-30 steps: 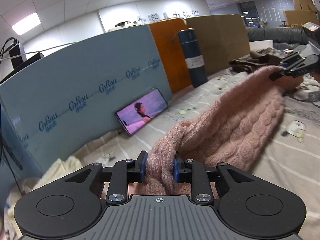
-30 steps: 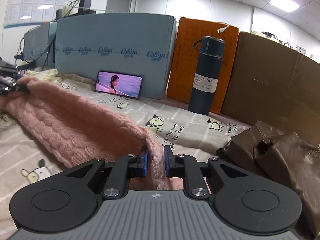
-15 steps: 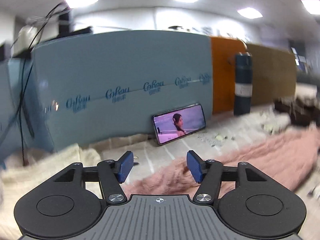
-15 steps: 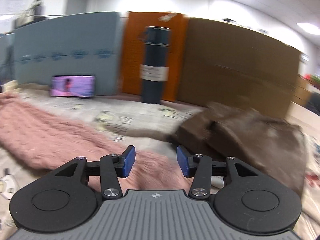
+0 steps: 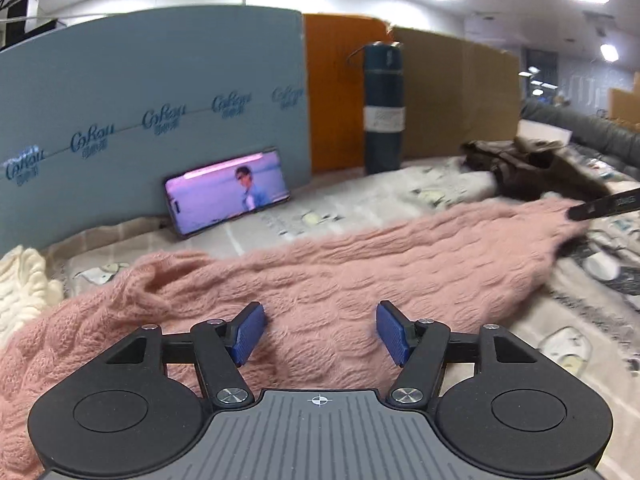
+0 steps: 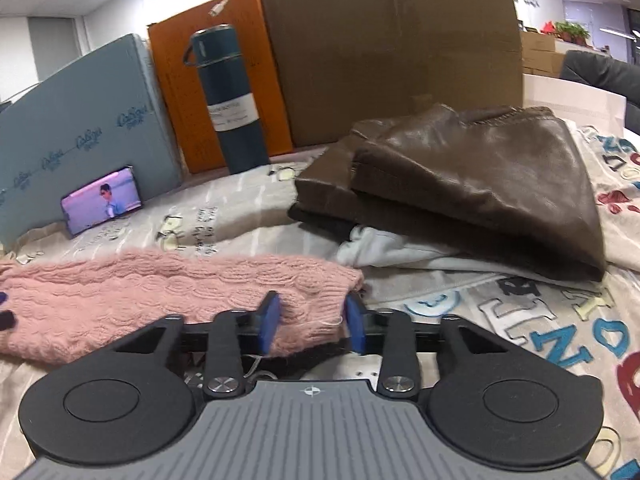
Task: Fold clothes
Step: 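Move the open right gripper to the pink sleeve cuff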
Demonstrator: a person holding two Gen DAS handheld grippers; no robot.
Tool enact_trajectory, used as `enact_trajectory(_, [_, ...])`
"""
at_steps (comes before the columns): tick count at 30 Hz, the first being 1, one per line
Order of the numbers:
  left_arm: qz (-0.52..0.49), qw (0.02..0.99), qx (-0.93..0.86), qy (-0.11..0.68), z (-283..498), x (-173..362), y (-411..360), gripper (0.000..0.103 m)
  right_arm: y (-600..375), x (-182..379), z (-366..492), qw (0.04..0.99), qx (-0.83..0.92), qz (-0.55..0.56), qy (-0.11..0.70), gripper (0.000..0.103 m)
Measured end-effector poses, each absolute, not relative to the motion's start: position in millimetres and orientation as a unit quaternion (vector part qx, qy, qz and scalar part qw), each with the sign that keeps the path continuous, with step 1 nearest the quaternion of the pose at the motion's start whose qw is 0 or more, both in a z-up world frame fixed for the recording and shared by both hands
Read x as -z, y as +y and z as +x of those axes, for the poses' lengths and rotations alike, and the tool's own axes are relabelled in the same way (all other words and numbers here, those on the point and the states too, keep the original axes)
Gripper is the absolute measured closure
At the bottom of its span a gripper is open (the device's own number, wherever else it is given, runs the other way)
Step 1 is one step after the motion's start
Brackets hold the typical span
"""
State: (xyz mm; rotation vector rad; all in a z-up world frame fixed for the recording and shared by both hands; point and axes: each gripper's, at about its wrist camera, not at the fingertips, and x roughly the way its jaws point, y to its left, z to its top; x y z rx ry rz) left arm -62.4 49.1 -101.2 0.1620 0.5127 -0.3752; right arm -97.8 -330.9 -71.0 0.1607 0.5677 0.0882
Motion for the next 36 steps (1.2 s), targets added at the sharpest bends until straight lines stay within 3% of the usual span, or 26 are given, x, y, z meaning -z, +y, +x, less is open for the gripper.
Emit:
enact_trajectory(3, [0.089, 0.950, 0.163, 0.251, -53, 103, 42, 0.040, -323, 71, -96, 0.960, -0.040, 0.057, 0.273, 0.089])
enact_trajectory(6, [0.086, 0.952, 0.148, 0.253, -44, 104, 38, 0.040, -317, 65, -89, 0.967, -0.024, 0.030, 0.253, 0.092])
enact_trajectory(15, [0.068, 0.956, 0.145, 0.247, -44, 103, 41, 0.039, -314, 68, -70, 0.963, 0.009, 0.018, 0.269, 0.094])
enact_trajectory(19, [0.028, 0.958, 0.151, 0.243, -51, 94, 50, 0.034, -320, 73, -69, 0.957, 0.008, 0.041, 0.288, 0.092])
enact_trajectory(20, [0.016, 0.959, 0.152, 0.240, -54, 90, 53, 0.029, -321, 70, -73, 0.957, 0.010, 0.048, 0.286, 0.089])
enact_trajectory(22, [-0.007, 0.961, 0.150, 0.233, -60, 84, 61, 0.023, -322, 63, -83, 0.957, 0.008, 0.071, 0.282, 0.068])
enact_trajectory(23, [-0.017, 0.962, 0.148, 0.229, -63, 82, 64, 0.021, -324, 60, -90, 0.957, 0.006, 0.088, 0.278, 0.051])
enact_trajectory(24, [-0.026, 0.963, 0.145, 0.225, -66, 79, 67, 0.021, -324, 59, -91, 0.952, 0.002, 0.105, 0.286, 0.044])
enact_trajectory(36, [-0.069, 0.962, 0.116, 0.235, -78, 82, 87, 0.018, -331, 77, -87, 0.860, -0.063, 0.337, 0.378, 0.037])
